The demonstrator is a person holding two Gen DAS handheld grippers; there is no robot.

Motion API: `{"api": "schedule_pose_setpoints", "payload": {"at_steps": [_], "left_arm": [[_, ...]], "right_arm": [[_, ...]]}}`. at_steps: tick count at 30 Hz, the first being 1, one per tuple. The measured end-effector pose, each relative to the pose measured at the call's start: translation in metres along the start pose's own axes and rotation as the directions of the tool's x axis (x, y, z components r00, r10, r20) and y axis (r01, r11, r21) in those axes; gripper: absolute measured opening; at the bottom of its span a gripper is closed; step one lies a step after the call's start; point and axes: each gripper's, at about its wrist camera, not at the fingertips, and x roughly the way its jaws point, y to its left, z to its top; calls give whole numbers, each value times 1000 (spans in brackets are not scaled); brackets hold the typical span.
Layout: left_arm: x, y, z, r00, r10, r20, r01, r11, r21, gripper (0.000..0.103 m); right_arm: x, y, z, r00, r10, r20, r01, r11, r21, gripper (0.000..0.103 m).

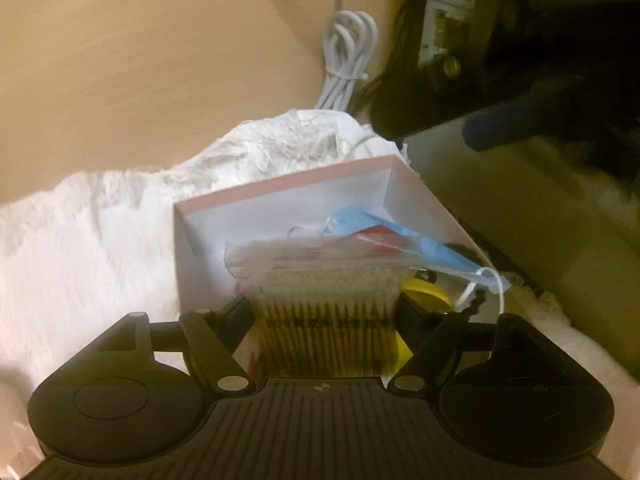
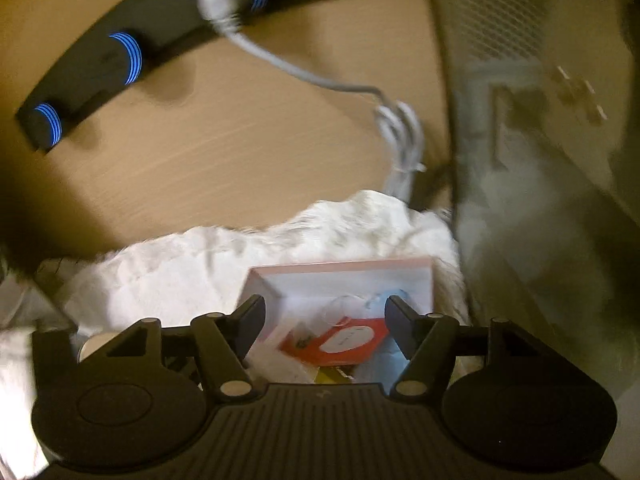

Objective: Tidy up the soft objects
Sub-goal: 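Carry the swab pack and red sachet into the pink box and open both tools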

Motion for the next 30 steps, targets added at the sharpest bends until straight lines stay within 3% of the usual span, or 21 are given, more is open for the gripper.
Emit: {"api": "schedule_pose_setpoints", "payload": {"at_steps": [3,7,10,14,17,20,25,30], "left_arm": [[-12,-2,-6,999,-22,33,21,999,35,79],[-32,-3,-7,998,-9,64,2,995,101,80],[-43,3,-10,997,-21,74,15,997,79,80],[-56,15,-15,995,-23,102,24,1000,-1,80],[-65,31,-15,989,-34,146,54,990,-132,80],[-75,38,-16,981,-50,189,86,979,-187,80],[-81,31,-14,977,-52,205,87,982,-167,80],[-76,11,-16,981,-52,188,67,995,-77,80]], "right_arm": [[11,0,0,995,39,-90,-41,999,-26,70],[42,-7,-10,983,-66,-170,61,998,-32,70],[63,-22,-16,969,-104,-223,110,994,14,70],[73,-30,-20,968,-94,-234,106,994,36,70],[72,-23,-23,969,-128,-211,130,991,-2,70],[61,-21,-19,974,-137,-178,139,990,-3,70],[12,-11,-10,986,-164,-20,163,986,-27,73],[-20,-1,-8,990,-125,66,130,989,-70,76]]}}
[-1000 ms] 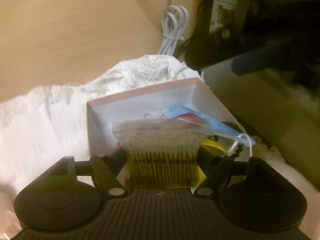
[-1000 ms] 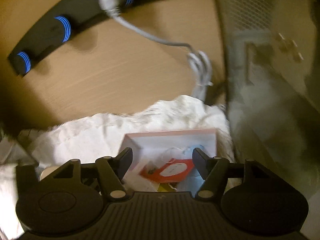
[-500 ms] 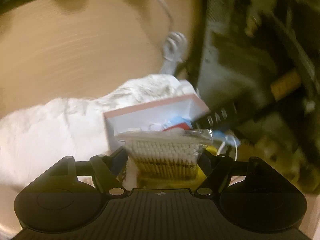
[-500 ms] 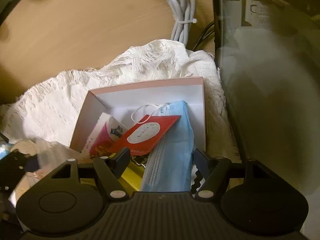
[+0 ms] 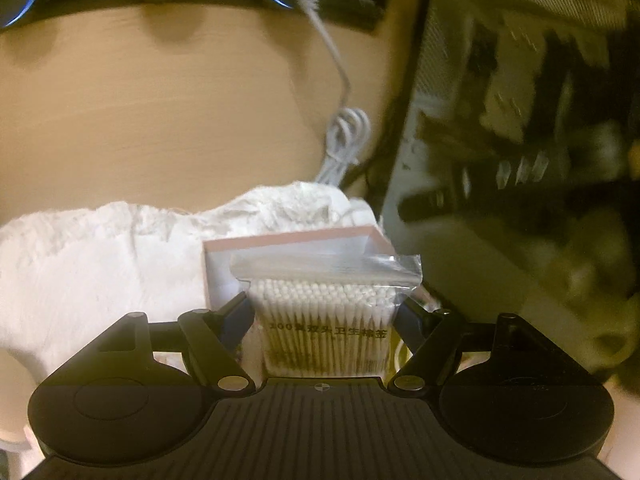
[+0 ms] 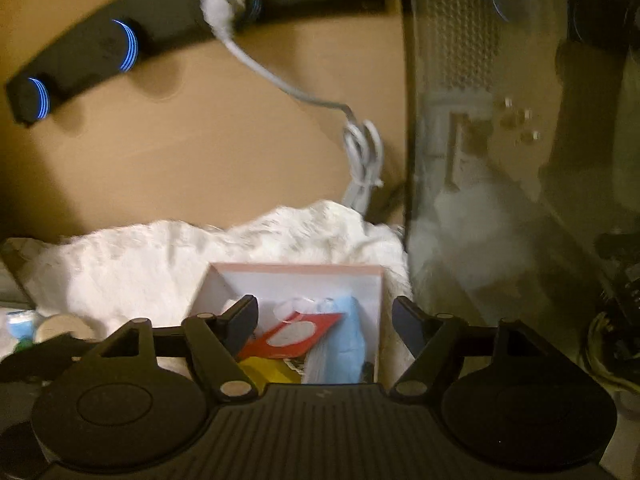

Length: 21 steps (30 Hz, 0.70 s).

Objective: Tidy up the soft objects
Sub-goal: 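Carry the swab pack and red sachet into the pink box and open both tools, then move the left tool to the blue wet-wipes pack and grasp it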

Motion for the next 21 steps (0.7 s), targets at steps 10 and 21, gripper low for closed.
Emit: {"api": "schedule_pose_setpoints", "payload": {"at_steps": [10,21], "left_arm": [[34,-21,-26,994,81,-70,-68,983,172,78],[-67,36,-38,994,58,88,-45,989,-140,78]], "right_arm": [[66,31,-10,962,-42,-269,-6,984,-178,79],[65,29,-14,979,-16,-203,-13,990,-144,79]]}}
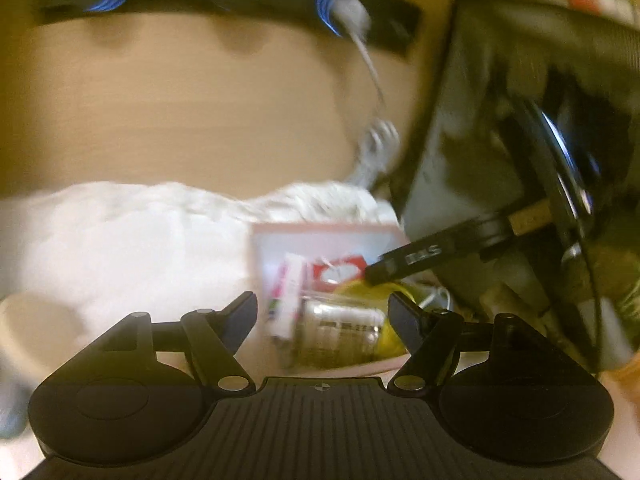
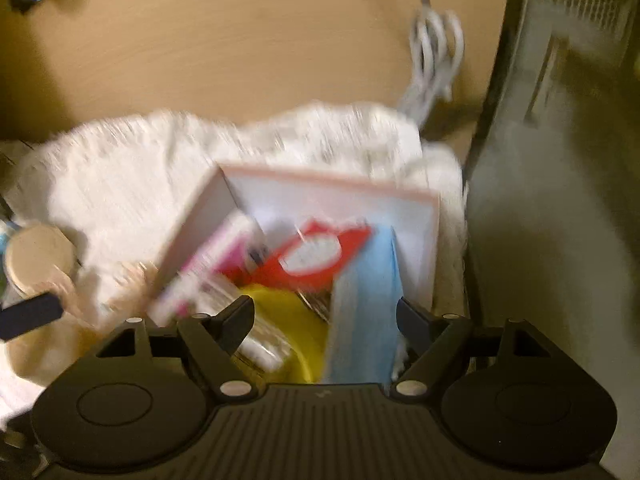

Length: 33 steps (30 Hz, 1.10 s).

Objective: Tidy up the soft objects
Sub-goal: 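Move the left tool to the blue wet-wipes pack and grasp it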

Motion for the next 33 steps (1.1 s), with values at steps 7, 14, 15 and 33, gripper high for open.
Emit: {"api": "schedule_pose_setpoints", "payload": {"at_steps": [7,14,15,33], "left_arm": [[-106,103,-24,940,319,118,-302,942,-144,78],[-165,193,-50,853,515,83,-472,830,-297,77],[-167,201,-54,856,512,76,-466,827,-315,77],[-76,257,-41,949,314,-11,-312,939,-144,78]], "right_arm": [[-54,82,18,977,122,177,-91,981,-174,87],[-29,204,30,936,351,27,-346,931,-118,88],[-21,222,30,933,359,3,-356,928,-113,88],[67,339,50,816,541,-203,-536,840,84,44]]}}
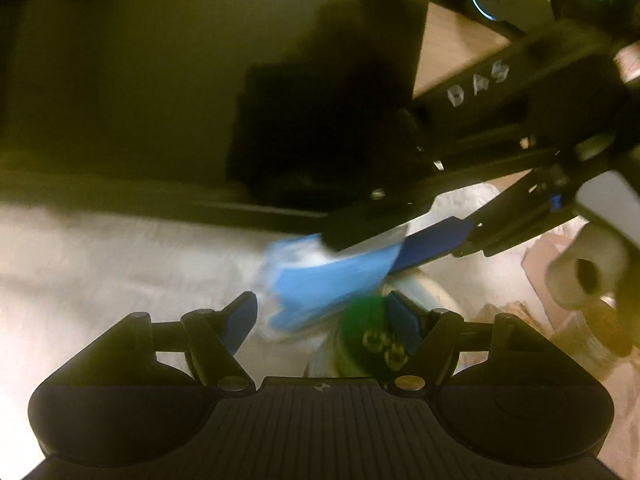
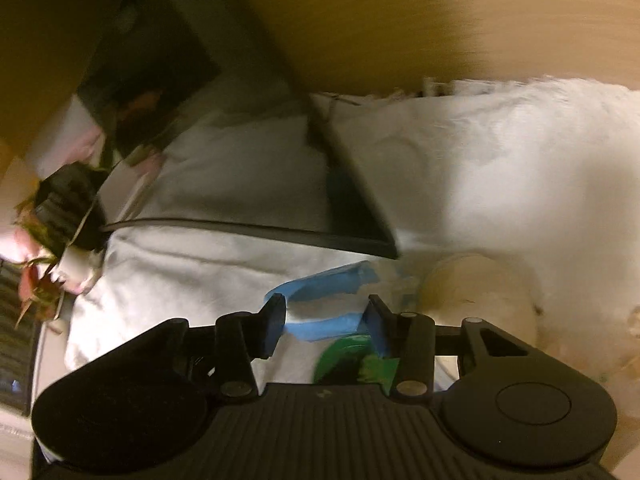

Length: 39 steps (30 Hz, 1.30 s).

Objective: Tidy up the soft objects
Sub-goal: 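Move the left tool to the blue wet-wipes pack and grasp it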

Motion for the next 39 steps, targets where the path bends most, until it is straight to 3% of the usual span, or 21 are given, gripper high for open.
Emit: {"api": "schedule_pose_setpoints", "payload": {"at_steps": [5,8,10,12,13,15,19,29,31,36,39], "left_arm": [[17,-1,13,1000,15,-26,-15,999,-28,78],[19,-1,12,1000,0,-14,0,1000,-11,59],[13,1,9,1000,-10,-1,10,1000,-19,58],[5,8,6,1000,-18,25,20,998,-53,58],[2,10,5,999,-19,31,21,997,-70,58],[-2,11,3,999,-3,33,6,997,-78,57],[-3,11,5,999,14,47,-11,998,-67,57],[-39,7,-6,996,56,70,-51,996,-78,57],[-43,8,-6,996,64,66,-58,994,-90,57],[-58,7,-13,995,67,73,-57,991,-123,56],[-66,4,-18,995,71,72,-61,990,-124,56]], "right_arm": [[1,8,6,998,42,-39,-42,999,-11,44],[-14,8,9,998,58,-30,-60,997,-52,44],[-37,4,12,999,30,29,-28,995,-95,54],[-57,-1,13,990,-93,109,108,983,-147,82],[-61,-6,13,978,-163,132,182,972,-146,83],[-54,-21,15,973,-214,89,223,970,-99,83],[-18,-38,11,977,-211,-29,212,976,43,83],[35,-34,14,917,-382,-115,384,923,-4,85],[30,-39,11,921,-366,-131,371,929,13,84],[-7,-52,6,950,-290,-117,296,955,31,61],[-32,-58,4,953,-285,-102,290,956,40,57]]}}
